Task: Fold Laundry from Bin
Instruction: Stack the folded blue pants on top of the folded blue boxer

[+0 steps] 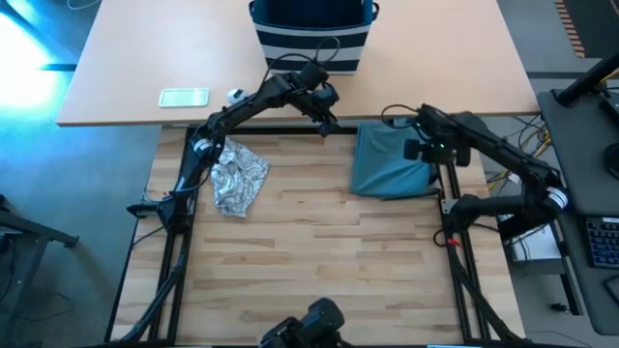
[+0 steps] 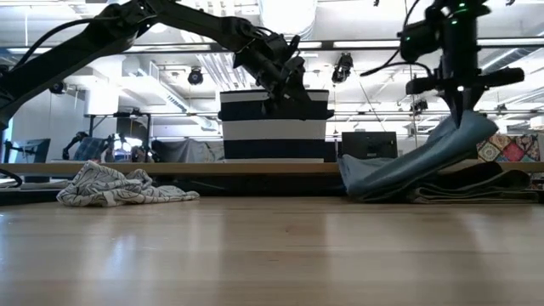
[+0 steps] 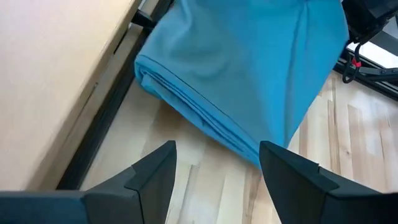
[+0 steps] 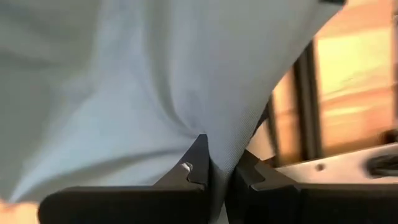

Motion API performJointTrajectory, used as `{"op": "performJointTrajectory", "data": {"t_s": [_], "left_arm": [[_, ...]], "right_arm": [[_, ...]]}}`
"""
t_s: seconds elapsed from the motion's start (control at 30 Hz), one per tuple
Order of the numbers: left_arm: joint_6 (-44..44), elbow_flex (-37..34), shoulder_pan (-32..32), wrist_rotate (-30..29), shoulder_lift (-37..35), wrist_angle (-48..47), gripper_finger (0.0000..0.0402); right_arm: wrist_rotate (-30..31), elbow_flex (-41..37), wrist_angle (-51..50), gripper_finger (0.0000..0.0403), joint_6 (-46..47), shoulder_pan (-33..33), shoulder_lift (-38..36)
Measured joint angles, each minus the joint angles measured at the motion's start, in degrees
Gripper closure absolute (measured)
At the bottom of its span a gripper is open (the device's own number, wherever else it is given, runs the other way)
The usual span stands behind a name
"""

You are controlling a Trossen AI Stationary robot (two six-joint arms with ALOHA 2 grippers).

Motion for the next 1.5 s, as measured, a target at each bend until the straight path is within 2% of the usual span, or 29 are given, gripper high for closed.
{"op": "performJointTrajectory", "data": {"t_s": [0.27,0.5,0.67,0.8,0.93,1.03,1.17,1.27,1.37,1.5], "left_arm": [[0.2,0.0,-0.9,2.5,0.0,-2.4,0.0189],[0.3,0.0,-2.2,3.4,0.0,-2.4,0.0189],[0.4,0.0,-4.1,4.9,0.0,0.2,0.0189],[-0.3,0.0,-5.7,4.8,0.9,6.2,0.0189],[-2.4,0.0,-5.9,4.4,1.9,9.2,0.0189],[-2.5,-0.1,-4.8,1.3,1.4,9.2,0.0189],[-1.5,-0.1,-2.0,-0.2,-0.7,9.4,0.0189],[-1.5,0.0,-0.2,-0.2,-2.1,8.9,0.0189],[-1.4,0.0,1.1,-0.1,-3.3,7.8,0.0189],[-0.3,0.0,1.6,-0.1,-5.7,5.8,0.0189]], "right_arm": [[3.4,9.6,-6.9,0.0389,-6.7,-1.0,9.5],[6.9,6.0,-7.7,0.039,-10.9,-3.8,15.1],[14.6,4.4,-7.6,0.0387,-13.3,-4.1,16.4],[14.4,4.3,-7.6,0.0349,-13.3,-4.1,16.4],[15.9,4.3,-10.4,0.0286,-13.7,-4.1,15.3],[18.0,5.2,-13.8,0.0242,-13.9,-3.4,13.3],[17.3,6.8,-10.0,0.0207,-13.9,-0.2,8.7],[16.0,5.3,1.1,0.0204,-11.0,1.2,5.4],[14.4,0.1,10.6,0.0219,-7.7,1.2,4.3],[15.4,-8.2,12.8,0.0254,-5.7,0.8,6.8]]}}
